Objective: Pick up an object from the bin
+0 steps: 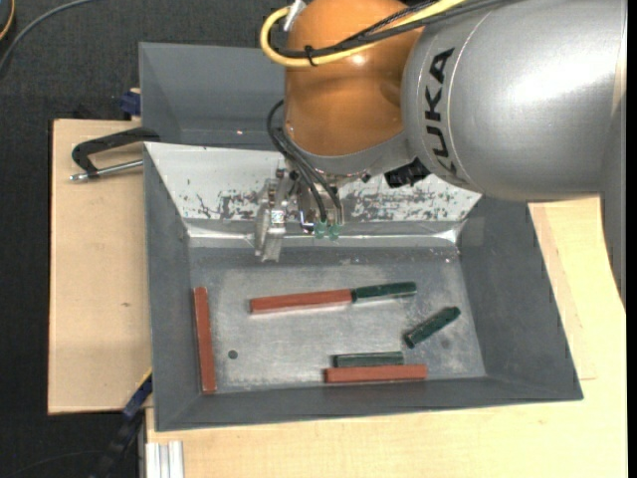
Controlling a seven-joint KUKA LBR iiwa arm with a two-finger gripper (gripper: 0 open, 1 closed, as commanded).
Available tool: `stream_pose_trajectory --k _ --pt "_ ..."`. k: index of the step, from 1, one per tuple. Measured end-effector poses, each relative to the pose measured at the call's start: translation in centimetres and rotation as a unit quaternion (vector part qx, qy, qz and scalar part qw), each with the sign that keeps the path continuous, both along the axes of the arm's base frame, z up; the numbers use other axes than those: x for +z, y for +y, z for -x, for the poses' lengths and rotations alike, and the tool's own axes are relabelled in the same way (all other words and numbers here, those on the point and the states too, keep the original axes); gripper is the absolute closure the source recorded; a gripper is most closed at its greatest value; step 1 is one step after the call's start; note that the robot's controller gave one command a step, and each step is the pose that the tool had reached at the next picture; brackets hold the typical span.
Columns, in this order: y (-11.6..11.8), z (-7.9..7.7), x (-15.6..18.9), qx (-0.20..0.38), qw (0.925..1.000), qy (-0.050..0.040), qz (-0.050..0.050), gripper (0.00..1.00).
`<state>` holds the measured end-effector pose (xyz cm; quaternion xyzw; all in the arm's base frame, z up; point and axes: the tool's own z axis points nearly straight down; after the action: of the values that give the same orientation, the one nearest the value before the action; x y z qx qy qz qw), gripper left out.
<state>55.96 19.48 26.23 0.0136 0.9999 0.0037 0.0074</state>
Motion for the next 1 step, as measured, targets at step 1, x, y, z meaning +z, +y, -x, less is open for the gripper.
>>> stream_pose_trajectory --k 1 --pt "-2.08 4.1 -7.2 0.079 0.9968 0.0087 0.004 1.0"
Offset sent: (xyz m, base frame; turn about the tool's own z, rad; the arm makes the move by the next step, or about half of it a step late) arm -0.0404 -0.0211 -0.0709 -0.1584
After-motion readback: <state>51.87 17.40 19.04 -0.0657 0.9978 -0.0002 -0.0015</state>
